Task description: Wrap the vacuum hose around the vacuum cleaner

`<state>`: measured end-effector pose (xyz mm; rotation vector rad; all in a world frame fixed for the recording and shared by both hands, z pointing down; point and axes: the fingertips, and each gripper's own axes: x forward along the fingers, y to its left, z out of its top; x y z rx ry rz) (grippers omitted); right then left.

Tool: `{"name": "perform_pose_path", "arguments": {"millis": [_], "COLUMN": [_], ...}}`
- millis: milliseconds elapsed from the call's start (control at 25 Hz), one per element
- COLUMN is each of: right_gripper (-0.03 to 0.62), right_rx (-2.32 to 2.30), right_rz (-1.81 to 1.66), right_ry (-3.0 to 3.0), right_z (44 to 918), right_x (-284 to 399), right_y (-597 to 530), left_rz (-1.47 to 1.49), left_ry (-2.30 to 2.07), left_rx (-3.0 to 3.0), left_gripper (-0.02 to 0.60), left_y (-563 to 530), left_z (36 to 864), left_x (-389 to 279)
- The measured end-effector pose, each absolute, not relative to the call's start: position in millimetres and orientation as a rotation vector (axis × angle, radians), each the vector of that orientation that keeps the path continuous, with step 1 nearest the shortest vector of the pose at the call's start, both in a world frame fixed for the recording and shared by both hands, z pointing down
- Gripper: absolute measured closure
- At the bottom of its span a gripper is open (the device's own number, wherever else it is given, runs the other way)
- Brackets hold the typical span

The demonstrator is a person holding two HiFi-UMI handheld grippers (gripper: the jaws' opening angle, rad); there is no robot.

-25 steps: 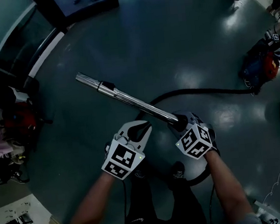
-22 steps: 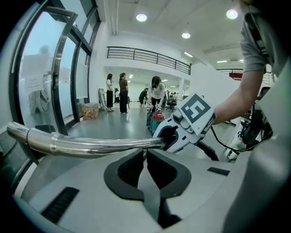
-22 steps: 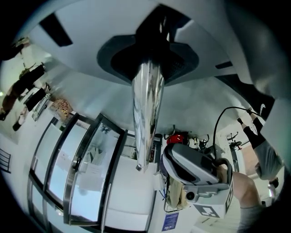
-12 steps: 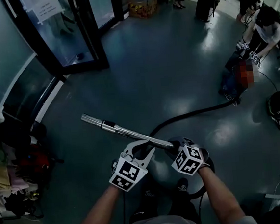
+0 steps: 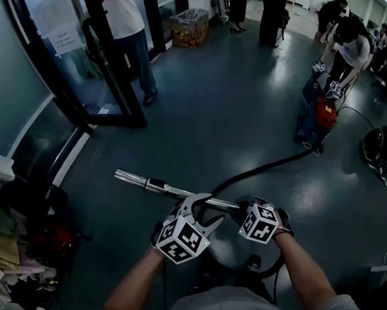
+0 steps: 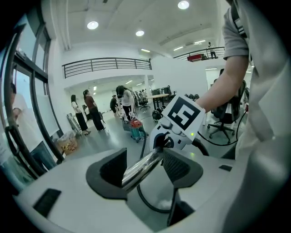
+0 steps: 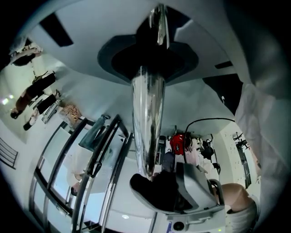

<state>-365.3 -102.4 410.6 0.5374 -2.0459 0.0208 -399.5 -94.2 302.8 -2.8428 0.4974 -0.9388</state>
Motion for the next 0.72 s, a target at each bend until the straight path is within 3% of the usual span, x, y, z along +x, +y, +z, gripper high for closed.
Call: {"name": "perform_pose_path", "arguments": {"millis": [240,440,720], "right_gripper": [0.459,0.459,0.459], "right_rx": [0.513,0.474,0.447], "right_rz": [-0.026,-0.049,-0.02], "right_ry": [-2.044,-2.039,-2.066], "right_z": [397,391,383], "right_x": [-366,-368,-364], "right_y": [-96,-91,-86], "left_rz": [-1.032,-1.386,-1.584], "left_ry": [0.391,0.176,0.094], "left_rx": [-2.686,-2.512,-2.365], "left_gripper": [0.341,0.341,0.341], "left_y": [-85,-84,-88], "left_z": [272,303,336], "left_x": [-380,-384,-392]}}
